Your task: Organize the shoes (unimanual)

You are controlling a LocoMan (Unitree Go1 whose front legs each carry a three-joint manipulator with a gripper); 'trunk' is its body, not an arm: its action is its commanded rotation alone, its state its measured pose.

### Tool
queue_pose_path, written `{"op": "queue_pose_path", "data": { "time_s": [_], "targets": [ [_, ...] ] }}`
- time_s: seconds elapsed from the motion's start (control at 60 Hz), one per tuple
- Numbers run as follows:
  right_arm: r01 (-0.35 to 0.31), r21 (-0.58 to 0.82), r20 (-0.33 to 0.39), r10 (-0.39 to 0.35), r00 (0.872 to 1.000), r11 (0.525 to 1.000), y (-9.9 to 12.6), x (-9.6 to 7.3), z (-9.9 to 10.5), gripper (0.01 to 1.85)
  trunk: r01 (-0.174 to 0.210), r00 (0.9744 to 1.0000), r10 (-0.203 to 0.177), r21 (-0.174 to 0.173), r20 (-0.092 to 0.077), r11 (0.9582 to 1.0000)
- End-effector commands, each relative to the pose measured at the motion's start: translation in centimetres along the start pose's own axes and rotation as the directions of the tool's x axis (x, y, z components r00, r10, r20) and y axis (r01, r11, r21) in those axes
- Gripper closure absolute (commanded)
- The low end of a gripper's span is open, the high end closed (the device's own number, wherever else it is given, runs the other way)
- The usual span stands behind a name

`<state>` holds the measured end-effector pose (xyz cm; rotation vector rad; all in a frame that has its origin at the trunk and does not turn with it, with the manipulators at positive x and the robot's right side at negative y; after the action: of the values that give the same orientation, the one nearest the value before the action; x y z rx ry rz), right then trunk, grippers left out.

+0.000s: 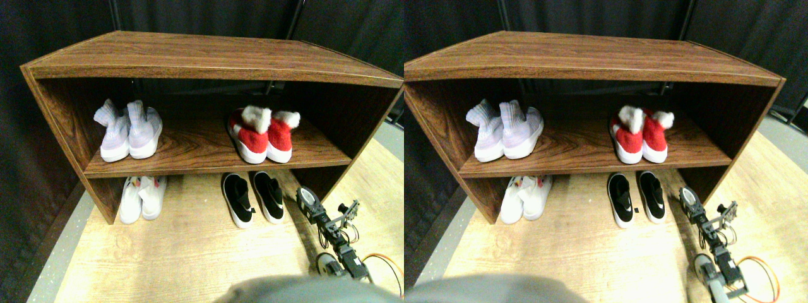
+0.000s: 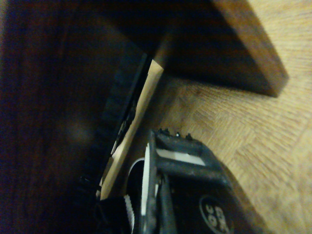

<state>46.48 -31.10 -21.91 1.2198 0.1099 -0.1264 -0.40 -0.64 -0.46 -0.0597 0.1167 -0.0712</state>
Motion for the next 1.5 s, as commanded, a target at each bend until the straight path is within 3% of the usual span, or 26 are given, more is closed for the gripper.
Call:
{"op": "queue_pose_path", "data": {
  "time_s": [0.017, 0.3, 0.433, 0.583, 1.0, 1.35, 1.5],
  "targets": [
    [-0.003, 0.048, 0.023, 0.002, 1.0, 0.999, 0.4, 1.0, 0.2, 1.8, -0.009, 0.9999, 0.008, -0.029, -0.011, 0.9995],
    [0.056, 0.048, 0.039, -0.058, 0.998, 0.997, 0.5, 3.3, -1.0, 1.8, -0.019, 0.9998, 0.019, -0.039, 0.002, 0.9991],
    [0.073, 0.055, 0.035, -0.075, 0.997, 0.996, 0.8, 3.3, -1.8, 1.8, -0.025, 0.9997, 0.025, -0.043, 0.002, 0.9988],
    [0.087, 0.109, -0.023, -0.085, 0.996, 0.99, 1.3, 3.3, -3.1, 1.8, -0.034, 0.9994, 0.034, -0.051, 0.007, 0.9981],
    [0.052, 0.061, -0.119, -0.045, 0.992, 0.997, 2.2, 3.1, -5.8, 1.8, -0.046, 0.9989, 0.047, -0.068, 0.003, 0.9966],
    [0.01, 0.061, -0.127, -0.003, 0.992, 0.998, 3.1, 2.6, -6.5, 1.8, -0.053, 0.9985, 0.054, -0.079, 0.008, 0.9955],
    [0.022, 0.121, -0.122, -0.007, 0.992, 0.992, 3.3, 2.5, -6.9, 1.8, -0.052, 0.9986, 0.053, -0.079, 0.008, 0.9955]
  ]
}}
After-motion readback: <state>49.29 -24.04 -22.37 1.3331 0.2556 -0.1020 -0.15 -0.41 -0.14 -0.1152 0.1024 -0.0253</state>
